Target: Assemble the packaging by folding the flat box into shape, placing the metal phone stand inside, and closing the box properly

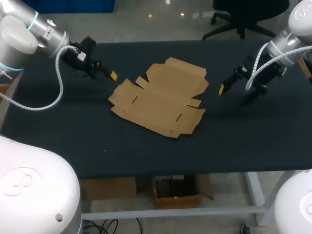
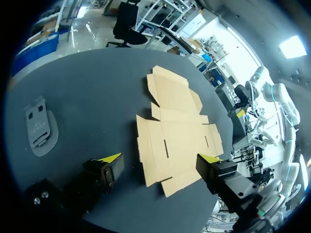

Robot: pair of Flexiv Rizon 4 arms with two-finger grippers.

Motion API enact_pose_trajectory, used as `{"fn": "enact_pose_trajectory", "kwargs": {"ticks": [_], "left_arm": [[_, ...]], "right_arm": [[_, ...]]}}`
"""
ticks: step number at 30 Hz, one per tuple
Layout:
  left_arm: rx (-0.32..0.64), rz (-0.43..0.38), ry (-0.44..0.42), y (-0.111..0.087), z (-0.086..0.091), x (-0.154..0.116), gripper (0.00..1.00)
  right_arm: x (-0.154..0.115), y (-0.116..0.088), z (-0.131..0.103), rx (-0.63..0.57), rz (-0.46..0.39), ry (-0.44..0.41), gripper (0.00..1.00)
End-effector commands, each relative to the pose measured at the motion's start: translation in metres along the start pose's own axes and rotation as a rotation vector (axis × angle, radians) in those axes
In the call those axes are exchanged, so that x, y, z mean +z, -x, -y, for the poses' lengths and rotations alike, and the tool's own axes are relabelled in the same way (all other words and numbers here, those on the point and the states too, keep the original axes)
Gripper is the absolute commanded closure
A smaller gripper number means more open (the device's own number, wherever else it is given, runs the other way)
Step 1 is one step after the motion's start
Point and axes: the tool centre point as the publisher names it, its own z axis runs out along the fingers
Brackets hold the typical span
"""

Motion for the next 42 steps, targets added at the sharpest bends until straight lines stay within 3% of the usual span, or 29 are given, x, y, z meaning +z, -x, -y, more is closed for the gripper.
{"fn": "enact_pose_trajectory", "kwargs": {"ticks": [1,6,8,18,26,36,39,40,42], "left_arm": [[-0.001,-0.004,0.180,0.002,0.004,-0.001,0.00],[-0.001,-0.004,0.180,0.002,0.004,-0.001,0.00],[-0.003,-0.006,0.179,0.004,0.005,0.003,0.00],[-0.073,-0.042,0.188,0.031,0.005,0.023,0.00],[-0.075,-0.056,0.219,0.032,0.002,0.036,0.00],[-0.074,-0.108,0.256,0.034,-0.004,0.055,0.00],[-0.075,-0.112,0.268,0.034,-0.007,0.062,0.10],[-0.076,-0.113,0.268,0.034,-0.008,0.063,0.20],[-0.084,-0.116,0.265,0.034,-0.010,0.066,0.51]], "right_arm": [[-0.001,0.000,-0.001,0.000,-0.001,-0.006,0.00],[0.001,0.000,-0.008,0.005,-0.009,0.003,0.00],[0.005,0.000,-0.014,-0.017,-0.063,-0.004,0.00],[0.019,0.007,0.000,-0.016,-0.041,0.086,0.00],[0.018,0.007,0.010,-0.022,-0.003,0.159,0.00],[0.021,0.012,0.014,-0.026,0.001,0.165,0.00],[0.023,0.013,0.014,-0.023,-0.003,0.160,0.00],[0.023,0.014,0.014,-0.022,-0.005,0.157,0.00],[0.024,0.016,0.013,-0.020,-0.010,0.154,0.00]]}}
